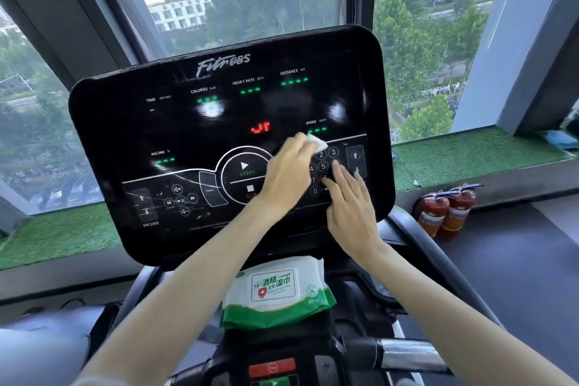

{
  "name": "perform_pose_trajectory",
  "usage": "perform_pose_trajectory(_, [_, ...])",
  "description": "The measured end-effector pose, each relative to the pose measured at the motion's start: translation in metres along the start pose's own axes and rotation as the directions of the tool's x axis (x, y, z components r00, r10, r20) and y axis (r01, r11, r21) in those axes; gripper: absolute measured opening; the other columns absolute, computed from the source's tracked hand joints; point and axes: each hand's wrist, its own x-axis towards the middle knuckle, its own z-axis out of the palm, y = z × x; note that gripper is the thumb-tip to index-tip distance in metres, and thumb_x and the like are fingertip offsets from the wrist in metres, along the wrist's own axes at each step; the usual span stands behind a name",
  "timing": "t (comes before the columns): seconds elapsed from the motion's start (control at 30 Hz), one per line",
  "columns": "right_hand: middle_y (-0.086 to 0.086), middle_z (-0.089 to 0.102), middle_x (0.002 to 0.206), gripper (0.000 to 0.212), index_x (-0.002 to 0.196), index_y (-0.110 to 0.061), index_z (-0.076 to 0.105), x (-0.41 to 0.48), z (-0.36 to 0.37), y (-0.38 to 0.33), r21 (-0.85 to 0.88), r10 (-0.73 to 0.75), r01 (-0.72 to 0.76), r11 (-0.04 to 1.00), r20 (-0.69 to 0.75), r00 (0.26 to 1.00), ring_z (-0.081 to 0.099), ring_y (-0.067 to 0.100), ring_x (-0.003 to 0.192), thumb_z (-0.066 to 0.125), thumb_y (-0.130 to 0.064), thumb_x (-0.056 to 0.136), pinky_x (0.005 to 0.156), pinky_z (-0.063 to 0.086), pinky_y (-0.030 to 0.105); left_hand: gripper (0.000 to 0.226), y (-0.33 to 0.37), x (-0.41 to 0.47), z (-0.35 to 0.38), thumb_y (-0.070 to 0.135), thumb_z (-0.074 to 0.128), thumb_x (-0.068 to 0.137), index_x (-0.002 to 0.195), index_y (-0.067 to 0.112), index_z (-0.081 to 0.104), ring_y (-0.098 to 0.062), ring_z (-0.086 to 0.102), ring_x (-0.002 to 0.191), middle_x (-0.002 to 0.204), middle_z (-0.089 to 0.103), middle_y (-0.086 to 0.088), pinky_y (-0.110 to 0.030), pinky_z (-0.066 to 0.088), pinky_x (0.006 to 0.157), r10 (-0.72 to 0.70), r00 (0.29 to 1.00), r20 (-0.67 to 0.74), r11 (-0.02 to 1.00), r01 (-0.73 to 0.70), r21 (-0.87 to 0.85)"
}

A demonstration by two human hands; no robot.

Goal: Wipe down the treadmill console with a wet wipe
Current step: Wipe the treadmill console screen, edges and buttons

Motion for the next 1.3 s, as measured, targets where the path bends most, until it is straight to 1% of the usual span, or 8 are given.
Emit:
perform_pose_trajectory(0.37, [0.021,0.049,0.137,0.048,0.117,0.001,0.059,0.000,0.003,0.004,-0.031,-0.022,0.022,0.999,0.003,1.000,0.047,0.031,0.127,0.039,-0.002,0.073,0.111,0.026,0.047,0.041,0.005,-0.012,0.003,-0.011,0.059,0.072,0.104,0.015,0.063,-0.016,0.057,0.085,0.098,0.059,0.002,-0.027,0.052,0.051,0.166,0.983,0.082,0.986,-0.168,0.013])
perform_pose_trajectory(0.5, [0.020,0.044,0.141,0.049,0.119,-0.001,0.058,-0.001,0.004,0.005,-0.035,-0.033,0.034,0.999,0.014,0.999,0.045,0.030,0.129,0.041,-0.002,0.073,0.111,0.026,0.047,0.035,-0.007,0.003,0.000,-0.010,0.055,0.079,0.106,0.010,0.065,-0.019,0.056,0.079,0.095,0.058,-0.004,-0.025,0.047,0.057,-0.209,0.970,-0.125,0.978,0.204,-0.050])
perform_pose_trajectory(0.63, [0.021,0.042,0.143,0.051,0.121,0.000,0.057,-0.002,0.002,0.007,-0.026,-0.045,0.046,0.999,0.036,0.998,0.042,0.029,0.132,0.043,0.000,0.072,0.112,0.025,0.046,0.042,0.004,-0.003,0.004,-0.010,0.056,0.072,0.105,0.015,0.063,-0.014,0.051,0.080,0.100,0.057,0.004,-0.024,0.048,0.050,0.192,0.977,0.093,0.979,-0.198,0.053])
perform_pose_trajectory(0.8, [0.018,0.033,0.149,0.054,0.129,-0.002,0.050,-0.018,0.001,0.016,0.083,0.007,-0.007,0.996,-0.011,1.000,0.029,0.026,0.140,0.046,0.005,0.075,0.114,0.024,0.045,0.030,0.007,0.035,0.003,-0.011,0.055,0.080,0.102,0.007,0.064,-0.018,0.054,0.080,0.093,0.056,-0.005,-0.029,0.049,0.056,-0.153,0.981,-0.121,0.987,0.146,-0.065])
perform_pose_trajectory(0.93, [0.020,0.033,0.148,0.053,0.131,-0.001,0.047,-0.031,0.001,0.032,0.088,0.085,-0.085,0.992,0.006,0.996,0.028,0.030,0.140,0.045,0.002,0.079,0.113,0.023,0.046,0.040,0.020,0.023,0.015,-0.016,0.059,0.064,0.096,0.008,0.064,-0.017,0.052,0.076,0.088,0.056,-0.003,-0.027,0.047,0.044,0.365,0.917,0.162,0.923,-0.380,0.068])
perform_pose_trajectory(1.07, [0.019,0.035,0.148,0.051,0.132,-0.002,0.046,-0.037,0.000,0.043,0.094,0.170,-0.170,0.981,0.014,0.985,0.027,0.030,0.140,0.043,0.000,0.082,0.112,0.024,0.045,0.035,0.014,0.042,0.016,-0.014,0.060,0.073,0.097,0.010,0.068,-0.014,0.051,0.078,0.086,0.055,-0.002,-0.023,0.046,0.051,0.010,0.999,-0.048,0.998,-0.013,-0.059])
perform_pose_trajectory(1.2, [0.020,0.037,0.146,0.052,0.135,0.000,0.043,-0.037,0.001,0.048,0.051,0.166,-0.169,0.984,0.058,0.984,0.031,0.029,0.139,0.042,-0.001,0.083,0.113,0.023,0.044,0.044,0.030,0.024,0.018,-0.019,0.065,0.051,0.085,0.008,0.063,-0.018,0.052,0.071,0.080,0.054,-0.004,-0.021,0.040,0.039,0.481,0.852,0.208,0.865,-0.500,0.043])
perform_pose_trajectory(1.3, [0.018,0.038,0.146,0.053,0.135,0.000,0.044,-0.037,0.003,0.051,0.045,0.172,-0.176,0.983,0.072,0.982,0.032,0.027,0.139,0.041,-0.002,0.082,0.113,0.021,0.043,0.045,0.021,0.041,0.016,-0.019,0.063,0.058,0.093,0.010,0.064,-0.015,0.046,0.074,0.082,0.049,-0.003,-0.021,0.041,0.042,0.261,0.961,0.091,0.965,-0.262,-0.006])
